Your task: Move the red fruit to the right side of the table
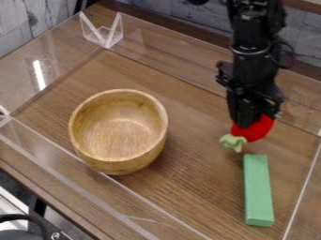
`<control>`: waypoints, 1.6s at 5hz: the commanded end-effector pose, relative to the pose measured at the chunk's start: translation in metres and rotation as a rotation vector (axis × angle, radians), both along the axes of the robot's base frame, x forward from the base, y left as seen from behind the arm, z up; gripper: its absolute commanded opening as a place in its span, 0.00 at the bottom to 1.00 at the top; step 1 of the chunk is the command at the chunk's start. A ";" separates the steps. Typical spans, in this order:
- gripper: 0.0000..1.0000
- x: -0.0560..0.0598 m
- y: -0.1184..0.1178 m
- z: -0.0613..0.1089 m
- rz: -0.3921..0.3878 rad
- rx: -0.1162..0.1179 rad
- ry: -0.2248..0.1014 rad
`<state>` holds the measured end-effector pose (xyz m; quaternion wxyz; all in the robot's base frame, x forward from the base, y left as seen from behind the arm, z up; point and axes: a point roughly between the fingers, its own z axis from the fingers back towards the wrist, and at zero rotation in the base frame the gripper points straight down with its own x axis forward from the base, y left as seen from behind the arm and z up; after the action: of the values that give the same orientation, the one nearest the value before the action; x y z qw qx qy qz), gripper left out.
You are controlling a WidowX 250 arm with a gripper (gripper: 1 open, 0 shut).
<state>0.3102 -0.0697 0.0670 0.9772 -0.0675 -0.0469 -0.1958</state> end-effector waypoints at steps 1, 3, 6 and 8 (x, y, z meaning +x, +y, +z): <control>1.00 0.009 0.000 0.010 0.064 -0.017 -0.043; 1.00 0.010 0.013 0.028 0.188 -0.040 -0.067; 1.00 -0.011 0.061 0.059 0.186 -0.062 -0.092; 1.00 -0.037 0.065 0.055 0.224 -0.062 -0.100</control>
<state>0.2700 -0.0068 0.1105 0.9886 -0.0875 -0.0861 -0.0877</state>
